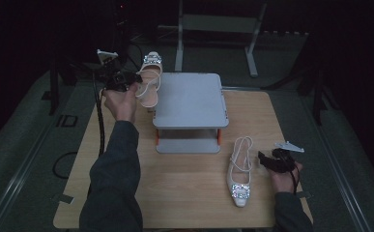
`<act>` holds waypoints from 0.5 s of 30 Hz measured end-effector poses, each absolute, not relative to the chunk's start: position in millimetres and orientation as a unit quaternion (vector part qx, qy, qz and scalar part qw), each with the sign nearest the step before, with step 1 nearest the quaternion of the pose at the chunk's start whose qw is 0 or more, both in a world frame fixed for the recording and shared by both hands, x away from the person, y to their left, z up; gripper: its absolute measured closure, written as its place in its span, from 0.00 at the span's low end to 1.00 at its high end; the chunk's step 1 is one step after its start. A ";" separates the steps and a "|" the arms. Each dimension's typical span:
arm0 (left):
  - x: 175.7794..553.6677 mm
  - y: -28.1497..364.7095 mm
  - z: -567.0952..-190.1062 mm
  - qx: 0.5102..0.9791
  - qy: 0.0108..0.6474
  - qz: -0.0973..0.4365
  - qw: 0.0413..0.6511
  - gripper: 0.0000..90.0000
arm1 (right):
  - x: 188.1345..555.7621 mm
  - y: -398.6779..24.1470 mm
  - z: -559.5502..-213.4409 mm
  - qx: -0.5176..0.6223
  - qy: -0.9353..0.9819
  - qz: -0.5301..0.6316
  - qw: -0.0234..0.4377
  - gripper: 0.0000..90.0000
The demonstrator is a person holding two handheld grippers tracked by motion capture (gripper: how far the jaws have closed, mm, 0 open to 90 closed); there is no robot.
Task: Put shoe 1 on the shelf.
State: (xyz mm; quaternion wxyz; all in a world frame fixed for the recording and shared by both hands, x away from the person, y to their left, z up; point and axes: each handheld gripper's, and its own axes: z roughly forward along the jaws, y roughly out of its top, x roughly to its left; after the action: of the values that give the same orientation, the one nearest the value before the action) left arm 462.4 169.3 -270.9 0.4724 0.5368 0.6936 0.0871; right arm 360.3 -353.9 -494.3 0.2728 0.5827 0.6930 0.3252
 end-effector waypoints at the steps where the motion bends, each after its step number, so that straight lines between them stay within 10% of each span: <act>1: 463.1 167.8 -271.1 0.535 0.694 0.084 0.475 0.90 | 360.4 -354.1 -494.3 0.583 0.693 0.326 0.273 0.42; 15: 474.0 115.3 -268.7 0.542 0.694 0.084 0.466 0.90 | 361.3 -354.5 -493.7 0.583 0.692 0.330 0.270 0.42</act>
State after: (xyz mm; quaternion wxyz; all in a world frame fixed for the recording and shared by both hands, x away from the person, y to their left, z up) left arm 474.0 115.3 -268.7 0.4657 0.5423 0.6942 0.0839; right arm 361.3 -354.5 -493.7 0.2700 0.5830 0.6917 0.3298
